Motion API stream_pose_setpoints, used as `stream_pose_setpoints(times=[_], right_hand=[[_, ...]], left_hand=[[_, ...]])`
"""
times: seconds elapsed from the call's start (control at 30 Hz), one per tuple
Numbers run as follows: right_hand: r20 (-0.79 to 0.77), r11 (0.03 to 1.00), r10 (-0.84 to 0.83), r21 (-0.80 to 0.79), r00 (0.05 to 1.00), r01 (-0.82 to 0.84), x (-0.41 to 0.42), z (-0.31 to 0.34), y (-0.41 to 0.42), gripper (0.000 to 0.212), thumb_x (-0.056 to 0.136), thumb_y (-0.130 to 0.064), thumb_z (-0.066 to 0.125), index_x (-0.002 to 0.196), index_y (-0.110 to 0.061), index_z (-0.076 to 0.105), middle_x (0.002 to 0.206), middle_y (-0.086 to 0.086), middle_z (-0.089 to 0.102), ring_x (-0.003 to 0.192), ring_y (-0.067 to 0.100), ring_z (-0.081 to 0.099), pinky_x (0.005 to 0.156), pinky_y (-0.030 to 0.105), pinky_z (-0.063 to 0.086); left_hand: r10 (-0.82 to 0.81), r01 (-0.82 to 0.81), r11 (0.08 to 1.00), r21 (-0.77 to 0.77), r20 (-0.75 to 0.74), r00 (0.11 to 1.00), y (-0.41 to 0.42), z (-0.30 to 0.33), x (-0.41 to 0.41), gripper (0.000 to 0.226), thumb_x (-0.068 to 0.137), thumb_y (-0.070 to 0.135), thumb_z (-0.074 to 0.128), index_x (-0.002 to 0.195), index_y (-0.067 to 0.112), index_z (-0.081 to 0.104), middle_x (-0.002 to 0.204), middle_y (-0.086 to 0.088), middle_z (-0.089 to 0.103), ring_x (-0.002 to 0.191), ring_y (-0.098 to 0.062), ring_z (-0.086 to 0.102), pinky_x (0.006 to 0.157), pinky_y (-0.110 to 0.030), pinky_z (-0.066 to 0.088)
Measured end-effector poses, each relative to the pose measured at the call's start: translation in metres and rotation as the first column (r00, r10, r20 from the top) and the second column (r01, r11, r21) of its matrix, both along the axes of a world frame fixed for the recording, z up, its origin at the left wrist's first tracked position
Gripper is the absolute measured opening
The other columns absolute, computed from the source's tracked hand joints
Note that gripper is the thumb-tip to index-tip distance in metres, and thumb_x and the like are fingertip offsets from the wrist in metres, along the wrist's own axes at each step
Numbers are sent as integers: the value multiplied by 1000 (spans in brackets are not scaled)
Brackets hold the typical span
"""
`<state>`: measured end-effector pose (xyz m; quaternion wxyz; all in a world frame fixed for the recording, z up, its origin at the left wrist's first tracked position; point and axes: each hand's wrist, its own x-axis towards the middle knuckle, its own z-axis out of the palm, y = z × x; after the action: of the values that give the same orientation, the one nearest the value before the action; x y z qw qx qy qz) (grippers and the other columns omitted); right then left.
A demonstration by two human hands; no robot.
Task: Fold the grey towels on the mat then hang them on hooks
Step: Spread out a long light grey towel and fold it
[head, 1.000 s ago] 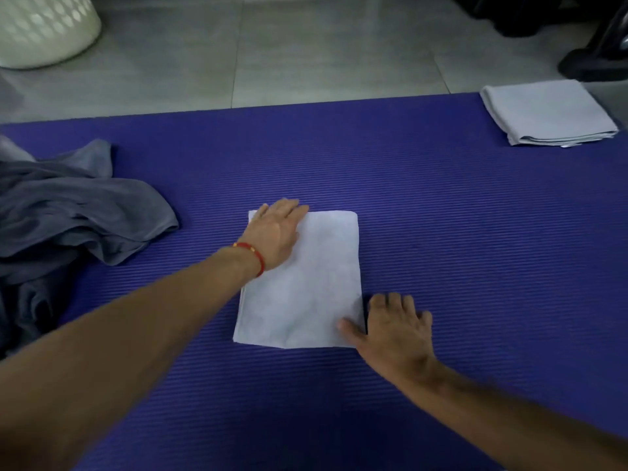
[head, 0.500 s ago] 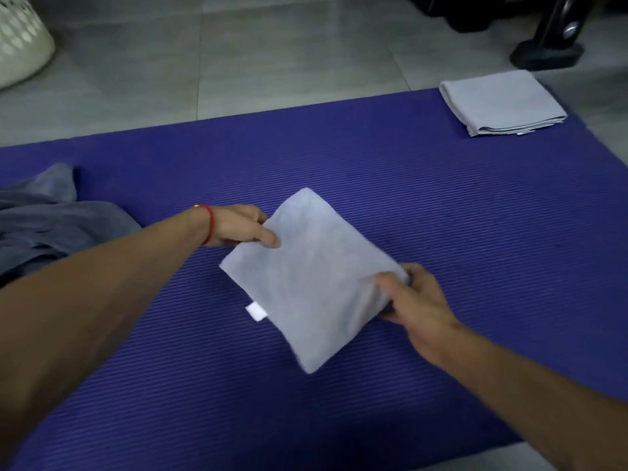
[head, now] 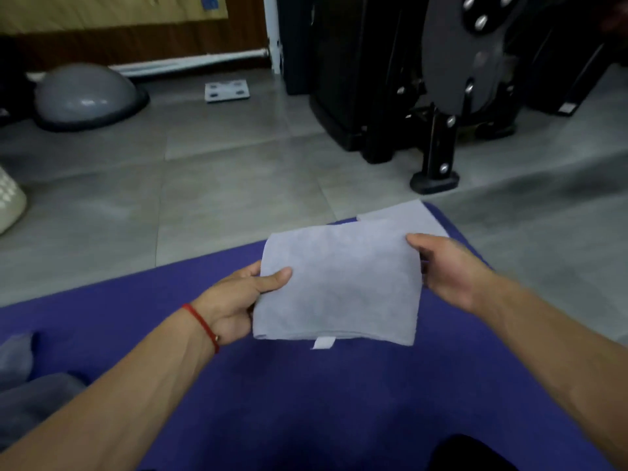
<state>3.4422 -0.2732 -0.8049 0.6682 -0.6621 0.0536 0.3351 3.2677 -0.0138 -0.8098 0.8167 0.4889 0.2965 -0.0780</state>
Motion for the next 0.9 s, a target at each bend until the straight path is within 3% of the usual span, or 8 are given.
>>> stream_pose_setpoints(times=[0.13,0.23,0.3,0.4,0.57,0.67,0.77,0.9], right_hand=[[-123,997,77,34,989,-73,-6,33,-29,43,99,-47,55,126,-16,68,121,7,74,112,28,71,99,44,52],[-158,990,126,-47,979,-135,1,28,-50,36,100,-30,57,129,-9,65,116,11,75,105,29,73,92,43,55],[-189,981,137,-113,972,-160,18,20,-60,36,101,-28,59,128,-6,65,115,13,75,107,31,72,98,46,55],[-294,980,136,-101,946,-172,54,8,-73,38,98,-28,64,126,-3,67,119,18,73,112,34,69,97,47,55],[-427,983,71,-122,901,-135,127,-28,-89,33,97,-31,63,115,-4,71,107,17,76,92,31,74,75,43,60],[-366,981,32,-165,930,-99,188,-59,-85,28,98,-18,64,121,-2,66,105,16,76,90,29,75,74,40,60],[-247,980,-6,-194,969,-43,256,-83,-71,49,88,-11,74,135,-8,59,111,15,75,94,29,75,75,40,61],[-1,988,-31,-152,1000,30,334,-96,-52,28,94,-12,71,121,-15,68,108,8,76,91,23,73,80,36,61]], left_hand=[[58,-58,998,-15,-47,997,-26,39,34,38,92,13,68,130,11,61,118,-14,73,104,-31,72,74,-41,63],[25,-31,999,-33,-166,986,-42,39,58,42,92,12,68,133,3,60,117,-19,72,97,-32,73,69,-43,63],[-37,9,994,-106,-271,962,-50,34,74,44,90,12,69,130,-3,62,118,-23,70,95,-33,72,67,-43,63],[-148,80,977,-196,-360,921,-56,14,108,46,88,15,71,128,-6,63,123,-25,67,112,-37,67,88,-46,59],[-257,226,966,-124,-455,852,-70,-31,181,35,92,20,70,126,14,64,117,-17,72,99,-33,71,81,-47,60],[-196,234,971,37,-430,881,-75,-58,238,33,95,15,68,126,20,62,120,-14,72,97,-29,69,75,-45,60],[-60,112,982,149,-317,947,-82,-74,289,34,96,15,67,127,26,60,119,-7,73,92,-23,71,68,-40,61],[47,-24,982,187,-123,991,-88,-108,343,48,96,16,68,136,38,52,118,5,74,106,-21,71,86,-46,60]])
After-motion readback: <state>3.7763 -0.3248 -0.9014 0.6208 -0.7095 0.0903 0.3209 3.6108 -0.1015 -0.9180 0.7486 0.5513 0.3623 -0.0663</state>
